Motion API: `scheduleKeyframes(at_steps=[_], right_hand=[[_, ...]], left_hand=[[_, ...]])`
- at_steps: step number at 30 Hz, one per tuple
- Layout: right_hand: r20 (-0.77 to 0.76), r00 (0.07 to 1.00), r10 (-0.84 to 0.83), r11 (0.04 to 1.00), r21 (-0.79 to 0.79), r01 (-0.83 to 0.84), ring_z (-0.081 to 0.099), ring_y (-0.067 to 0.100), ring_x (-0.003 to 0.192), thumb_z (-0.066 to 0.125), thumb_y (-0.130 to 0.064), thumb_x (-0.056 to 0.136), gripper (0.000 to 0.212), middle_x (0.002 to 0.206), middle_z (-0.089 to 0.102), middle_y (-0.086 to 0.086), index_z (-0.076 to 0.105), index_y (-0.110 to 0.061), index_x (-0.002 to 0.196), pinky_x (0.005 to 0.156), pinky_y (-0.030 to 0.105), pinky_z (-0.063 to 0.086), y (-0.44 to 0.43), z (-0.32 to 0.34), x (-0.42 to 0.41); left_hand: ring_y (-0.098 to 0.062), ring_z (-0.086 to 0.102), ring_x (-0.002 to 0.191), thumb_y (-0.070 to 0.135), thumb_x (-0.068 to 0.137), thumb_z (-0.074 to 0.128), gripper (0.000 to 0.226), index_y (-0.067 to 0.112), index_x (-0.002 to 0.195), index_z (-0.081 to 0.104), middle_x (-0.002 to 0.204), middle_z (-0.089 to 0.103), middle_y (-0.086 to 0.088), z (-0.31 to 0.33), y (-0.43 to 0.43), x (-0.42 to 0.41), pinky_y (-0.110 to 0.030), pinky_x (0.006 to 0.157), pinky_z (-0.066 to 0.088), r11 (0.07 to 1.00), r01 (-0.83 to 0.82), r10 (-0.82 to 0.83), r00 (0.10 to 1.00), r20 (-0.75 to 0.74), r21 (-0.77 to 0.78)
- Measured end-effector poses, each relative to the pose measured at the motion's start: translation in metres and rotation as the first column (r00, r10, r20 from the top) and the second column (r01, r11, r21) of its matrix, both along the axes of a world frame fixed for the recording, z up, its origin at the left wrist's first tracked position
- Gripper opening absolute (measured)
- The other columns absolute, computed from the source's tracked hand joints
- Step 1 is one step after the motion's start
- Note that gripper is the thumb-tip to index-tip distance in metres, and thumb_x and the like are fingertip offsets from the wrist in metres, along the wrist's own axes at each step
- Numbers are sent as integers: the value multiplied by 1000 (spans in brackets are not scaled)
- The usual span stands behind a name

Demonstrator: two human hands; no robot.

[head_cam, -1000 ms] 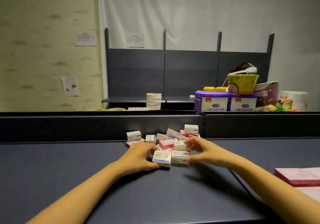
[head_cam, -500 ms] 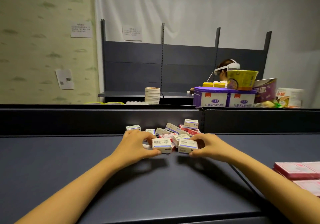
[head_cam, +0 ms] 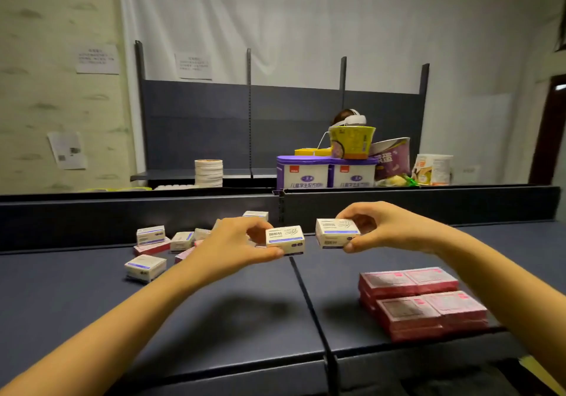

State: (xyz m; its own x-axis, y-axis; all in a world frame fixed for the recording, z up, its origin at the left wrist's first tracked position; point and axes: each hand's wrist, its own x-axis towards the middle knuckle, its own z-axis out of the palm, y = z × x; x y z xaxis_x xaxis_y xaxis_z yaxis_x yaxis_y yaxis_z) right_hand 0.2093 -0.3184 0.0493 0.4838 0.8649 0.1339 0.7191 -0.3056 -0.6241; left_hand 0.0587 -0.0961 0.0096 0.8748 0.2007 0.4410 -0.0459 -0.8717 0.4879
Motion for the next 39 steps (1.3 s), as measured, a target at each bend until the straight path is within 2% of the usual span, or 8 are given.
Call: scheduleKeyframes(at_steps=[6,10,14,17,20,26,33,39], right_hand=[[-38,999,25,999,41,-23,62,8,97,72,-17,77,37,104,65,-7,55,-29,108,78,17,49,-104,0,61],[-70,997,15,999,40,-12,62,10,98,72,-20,76,39,106,64,-6,55,-29,110,77,19,51,-177,-7,104],[-95,995,-1,1000,24,4,64,10,97,73,-21,75,39,105,66,-6,56,-29,109,78,20,52,-238,-15,144],[-125,992,-19,999,23,22,65,10,98,73,-19,76,38,106,67,-5,57,-29,109,78,20,52,-272,-25,168],[-158,987,-27,999,24,32,65,10,98,72,-18,77,36,106,67,-4,57,-28,108,79,19,52,-297,-35,189],[-202,978,-58,998,17,63,62,8,101,71,-21,79,34,108,65,-7,56,-33,107,76,15,51,-318,-55,217],[-193,978,-85,996,1,87,60,6,102,69,-19,81,33,108,62,-13,53,-33,107,73,9,49,-322,-75,237],[-159,983,-89,996,-43,83,59,8,105,68,-21,82,37,114,61,-7,53,-27,115,82,15,51,-311,-89,246]], left_hand=[[3,62,84,40,75,71,31,31,103,61,90,64,21,8,-106,48,-10,69,46,997,-22,22,1000,4,-70],[-1,63,89,38,75,71,34,27,106,61,97,66,13,11,-186,84,-13,74,48,992,-6,8,1000,12,-125],[-2,62,88,38,76,71,38,24,109,61,95,63,14,8,-258,127,-13,71,48,993,28,-34,998,-51,-112],[-5,63,85,39,76,71,40,18,110,62,101,67,5,-1,-291,159,-15,72,50,994,43,-55,992,-115,-105],[-8,63,87,41,77,70,43,15,110,63,103,68,0,-14,-311,190,-22,77,52,995,31,-45,988,-150,-93],[-12,60,94,39,80,68,44,11,113,62,113,66,-6,-48,-322,231,-26,84,50,997,-9,-11,971,-238,-82],[-9,58,103,39,81,67,47,15,119,56,121,63,-2,-67,-325,247,-19,88,48,984,-11,-30,973,-229,-176],[-10,59,103,39,81,67,45,15,117,57,120,63,-2,-69,-332,251,-20,87,50,983,-4,-34,978,-207,-184]])
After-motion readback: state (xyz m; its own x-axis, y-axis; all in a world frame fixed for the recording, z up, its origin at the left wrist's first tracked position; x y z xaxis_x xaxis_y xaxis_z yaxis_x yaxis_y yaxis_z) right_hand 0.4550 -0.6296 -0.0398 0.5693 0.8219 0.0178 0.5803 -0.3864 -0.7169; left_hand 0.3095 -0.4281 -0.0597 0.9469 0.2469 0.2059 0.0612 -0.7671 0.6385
